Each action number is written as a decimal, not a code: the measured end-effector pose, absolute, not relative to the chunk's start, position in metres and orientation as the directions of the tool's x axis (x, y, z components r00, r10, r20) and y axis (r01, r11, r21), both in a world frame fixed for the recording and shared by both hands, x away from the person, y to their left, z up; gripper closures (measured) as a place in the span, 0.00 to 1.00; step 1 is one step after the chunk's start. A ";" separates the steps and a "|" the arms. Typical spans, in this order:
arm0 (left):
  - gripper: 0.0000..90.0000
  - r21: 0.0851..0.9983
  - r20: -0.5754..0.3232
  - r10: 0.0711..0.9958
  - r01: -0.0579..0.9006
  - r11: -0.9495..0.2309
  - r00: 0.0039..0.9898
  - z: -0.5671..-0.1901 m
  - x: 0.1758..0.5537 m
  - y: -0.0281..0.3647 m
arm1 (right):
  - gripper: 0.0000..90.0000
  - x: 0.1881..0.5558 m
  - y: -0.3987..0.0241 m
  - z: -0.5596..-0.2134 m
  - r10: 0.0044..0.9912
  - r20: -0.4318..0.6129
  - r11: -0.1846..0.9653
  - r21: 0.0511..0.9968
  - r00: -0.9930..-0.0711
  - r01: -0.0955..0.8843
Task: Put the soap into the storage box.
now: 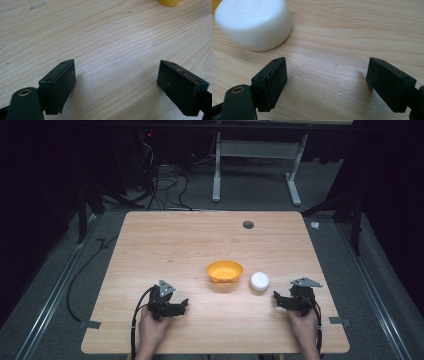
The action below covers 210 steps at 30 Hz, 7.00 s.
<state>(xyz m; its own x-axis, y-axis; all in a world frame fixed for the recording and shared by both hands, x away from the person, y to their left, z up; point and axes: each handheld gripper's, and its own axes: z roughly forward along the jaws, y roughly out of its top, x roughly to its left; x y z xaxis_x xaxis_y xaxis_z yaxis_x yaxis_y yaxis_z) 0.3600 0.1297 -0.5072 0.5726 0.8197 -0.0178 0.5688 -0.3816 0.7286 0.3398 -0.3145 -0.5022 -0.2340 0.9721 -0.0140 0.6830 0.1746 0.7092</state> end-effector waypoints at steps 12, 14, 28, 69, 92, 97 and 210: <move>0.18 0.728 -0.017 0.820 0.569 -0.382 0.572 -0.507 0.360 0.130 | 0.20 0.340 -0.314 -0.502 0.972 -0.011 0.174 0.709 -0.236 0.684; 0.18 0.727 -0.017 0.820 0.570 -0.383 0.573 -0.507 0.360 0.130 | 0.20 0.340 -0.315 -0.502 0.972 -0.011 0.174 0.709 -0.236 0.684; 0.18 0.729 -0.018 0.821 0.569 -0.380 0.571 -0.507 0.360 0.130 | 0.21 0.339 -0.314 -0.502 0.972 -0.012 0.173 0.710 -0.234 0.683; 0.17 0.729 -0.021 0.821 0.571 -0.378 0.570 -0.507 0.360 0.130 | 0.22 0.323 -0.280 -0.476 0.934 -0.028 0.249 0.765 -0.356 0.594; 0.17 0.730 -0.023 0.821 0.571 -0.377 0.570 -0.507 0.360 0.130 | 0.19 0.352 -0.255 -0.466 0.917 -0.004 0.254 0.776 -0.398 0.577; 0.17 0.730 -0.023 0.821 0.571 -0.376 0.570 -0.507 0.360 0.130 | 0.18 0.360 -0.251 -0.470 0.923 0.006 0.242 0.769 -0.385 0.591; 0.17 0.728 -0.023 0.818 0.570 -0.380 0.575 -0.507 0.361 0.131 | 0.28 0.375 -0.203 -0.419 0.844 0.058 0.292 0.784 -0.533 0.547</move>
<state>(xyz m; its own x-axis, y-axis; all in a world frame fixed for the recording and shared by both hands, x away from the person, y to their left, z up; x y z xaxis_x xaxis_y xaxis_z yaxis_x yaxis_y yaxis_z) 0.3606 0.1305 -0.5071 0.5746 0.8181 -0.0233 0.5702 -0.3798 0.7284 0.3745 -0.2027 -0.4193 -0.5334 0.8439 0.0579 0.5472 0.2921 0.7844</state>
